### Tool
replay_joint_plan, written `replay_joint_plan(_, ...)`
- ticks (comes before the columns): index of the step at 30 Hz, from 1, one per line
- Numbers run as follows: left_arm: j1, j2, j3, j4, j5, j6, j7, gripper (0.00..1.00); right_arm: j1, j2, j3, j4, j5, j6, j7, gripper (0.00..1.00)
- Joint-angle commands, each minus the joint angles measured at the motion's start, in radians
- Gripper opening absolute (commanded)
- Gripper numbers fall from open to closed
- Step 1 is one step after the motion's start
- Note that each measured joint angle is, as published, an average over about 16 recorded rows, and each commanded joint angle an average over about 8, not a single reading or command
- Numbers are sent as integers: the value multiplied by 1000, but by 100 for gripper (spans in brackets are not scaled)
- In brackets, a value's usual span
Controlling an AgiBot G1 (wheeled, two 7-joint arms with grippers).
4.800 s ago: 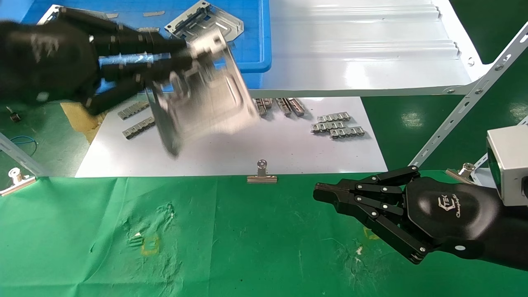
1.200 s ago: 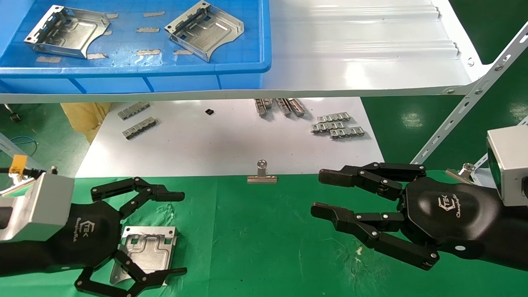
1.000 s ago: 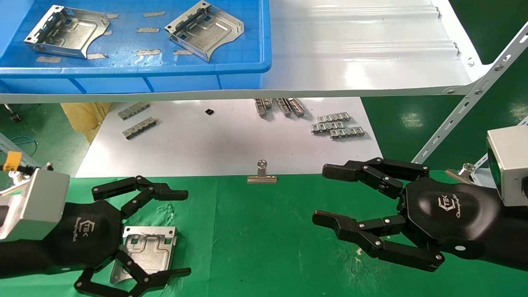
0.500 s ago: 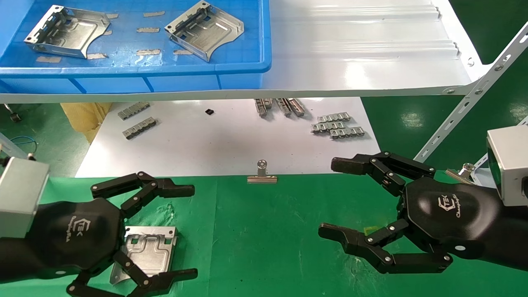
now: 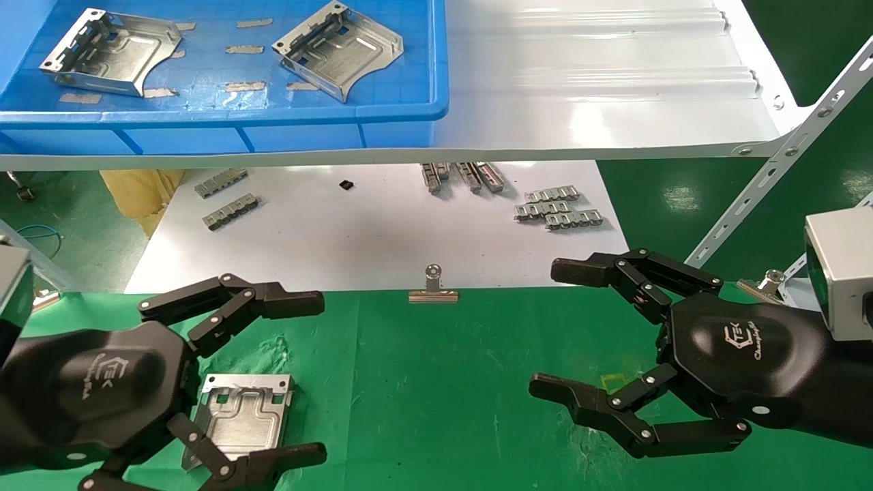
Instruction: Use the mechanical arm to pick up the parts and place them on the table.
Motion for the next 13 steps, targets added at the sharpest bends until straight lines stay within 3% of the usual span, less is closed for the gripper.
replay_joint_plan(1,6,3,-6,1,-9,2,-3,100,0,0,0,0,0,0,0,100)
replay_joint_plan(13,4,2,-4,1,-6,2,-2,100,0,0,0,0,0,0,0,100)
